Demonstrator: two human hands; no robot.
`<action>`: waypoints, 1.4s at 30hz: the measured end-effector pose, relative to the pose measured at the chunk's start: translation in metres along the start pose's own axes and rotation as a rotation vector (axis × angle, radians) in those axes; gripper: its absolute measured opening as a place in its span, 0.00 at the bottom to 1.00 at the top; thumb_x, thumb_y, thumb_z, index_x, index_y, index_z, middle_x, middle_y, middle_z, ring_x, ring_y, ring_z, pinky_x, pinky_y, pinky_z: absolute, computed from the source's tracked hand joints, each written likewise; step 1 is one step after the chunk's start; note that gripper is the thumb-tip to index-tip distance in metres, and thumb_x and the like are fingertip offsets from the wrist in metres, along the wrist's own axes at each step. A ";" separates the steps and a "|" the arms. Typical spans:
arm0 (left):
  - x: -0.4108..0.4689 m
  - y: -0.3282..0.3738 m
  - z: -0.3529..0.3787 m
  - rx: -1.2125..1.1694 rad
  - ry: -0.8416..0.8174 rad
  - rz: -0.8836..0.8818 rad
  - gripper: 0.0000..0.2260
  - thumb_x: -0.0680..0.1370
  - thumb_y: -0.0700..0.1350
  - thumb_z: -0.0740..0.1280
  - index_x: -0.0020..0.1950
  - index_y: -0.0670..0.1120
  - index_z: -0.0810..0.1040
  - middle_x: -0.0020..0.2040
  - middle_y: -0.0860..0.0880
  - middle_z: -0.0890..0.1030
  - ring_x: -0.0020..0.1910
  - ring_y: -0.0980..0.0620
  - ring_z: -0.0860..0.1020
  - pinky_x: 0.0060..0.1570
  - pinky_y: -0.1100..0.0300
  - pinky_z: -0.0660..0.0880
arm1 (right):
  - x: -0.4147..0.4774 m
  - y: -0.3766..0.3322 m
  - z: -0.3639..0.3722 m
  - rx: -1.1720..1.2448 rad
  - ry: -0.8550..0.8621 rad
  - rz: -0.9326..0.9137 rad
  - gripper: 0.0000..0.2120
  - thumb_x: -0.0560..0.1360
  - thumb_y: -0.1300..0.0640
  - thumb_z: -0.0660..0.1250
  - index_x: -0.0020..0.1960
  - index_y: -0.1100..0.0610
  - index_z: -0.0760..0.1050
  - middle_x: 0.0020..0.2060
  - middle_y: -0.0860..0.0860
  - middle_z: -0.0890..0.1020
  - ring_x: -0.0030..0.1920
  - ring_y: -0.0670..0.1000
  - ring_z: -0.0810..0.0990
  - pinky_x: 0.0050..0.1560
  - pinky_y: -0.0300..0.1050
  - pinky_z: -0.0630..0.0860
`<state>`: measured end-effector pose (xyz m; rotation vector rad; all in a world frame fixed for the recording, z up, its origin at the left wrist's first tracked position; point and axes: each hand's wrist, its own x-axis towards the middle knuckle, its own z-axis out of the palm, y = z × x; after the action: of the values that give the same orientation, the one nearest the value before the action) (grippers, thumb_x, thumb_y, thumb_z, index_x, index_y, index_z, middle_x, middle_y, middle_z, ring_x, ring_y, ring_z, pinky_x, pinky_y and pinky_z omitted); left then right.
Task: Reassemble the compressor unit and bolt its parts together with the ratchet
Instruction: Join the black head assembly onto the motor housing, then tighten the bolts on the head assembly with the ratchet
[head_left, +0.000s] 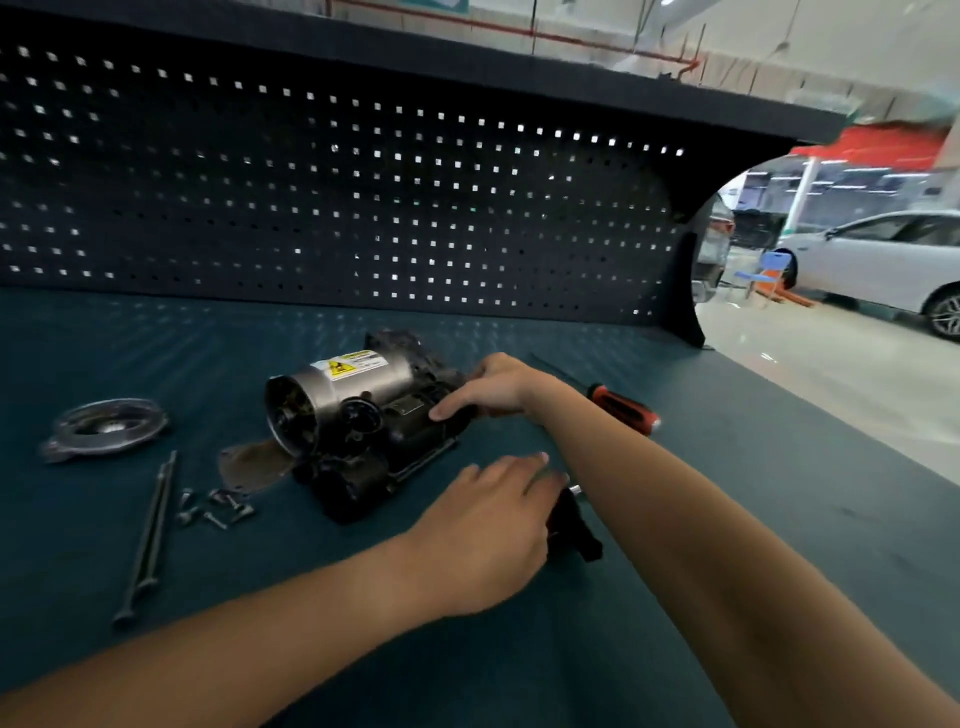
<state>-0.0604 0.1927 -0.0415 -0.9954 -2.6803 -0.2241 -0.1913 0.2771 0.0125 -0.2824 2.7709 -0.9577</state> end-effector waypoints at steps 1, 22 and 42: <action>0.009 -0.003 0.004 -0.019 -0.120 -0.071 0.22 0.79 0.46 0.55 0.73 0.46 0.58 0.73 0.45 0.62 0.70 0.46 0.62 0.66 0.49 0.64 | -0.001 0.000 0.000 0.011 0.005 0.002 0.37 0.62 0.43 0.77 0.62 0.64 0.70 0.59 0.55 0.74 0.53 0.55 0.73 0.46 0.46 0.70; 0.041 -0.018 0.034 0.036 0.021 -0.201 0.13 0.81 0.50 0.53 0.58 0.43 0.68 0.57 0.44 0.71 0.51 0.45 0.76 0.43 0.55 0.70 | -0.007 0.006 0.010 0.111 0.095 -0.008 0.35 0.64 0.47 0.77 0.62 0.65 0.69 0.58 0.56 0.74 0.50 0.53 0.72 0.46 0.44 0.71; 0.004 -0.023 0.017 0.216 -0.097 0.018 0.22 0.81 0.57 0.53 0.74 0.57 0.54 0.59 0.45 0.71 0.59 0.44 0.72 0.53 0.51 0.69 | -0.009 0.019 0.012 0.147 0.115 -0.081 0.31 0.64 0.44 0.76 0.60 0.57 0.70 0.50 0.47 0.73 0.53 0.50 0.73 0.49 0.42 0.69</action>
<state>-0.0816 0.1823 -0.0578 -0.9855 -2.7078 0.1183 -0.1818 0.2869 -0.0073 -0.3285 2.7899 -1.2281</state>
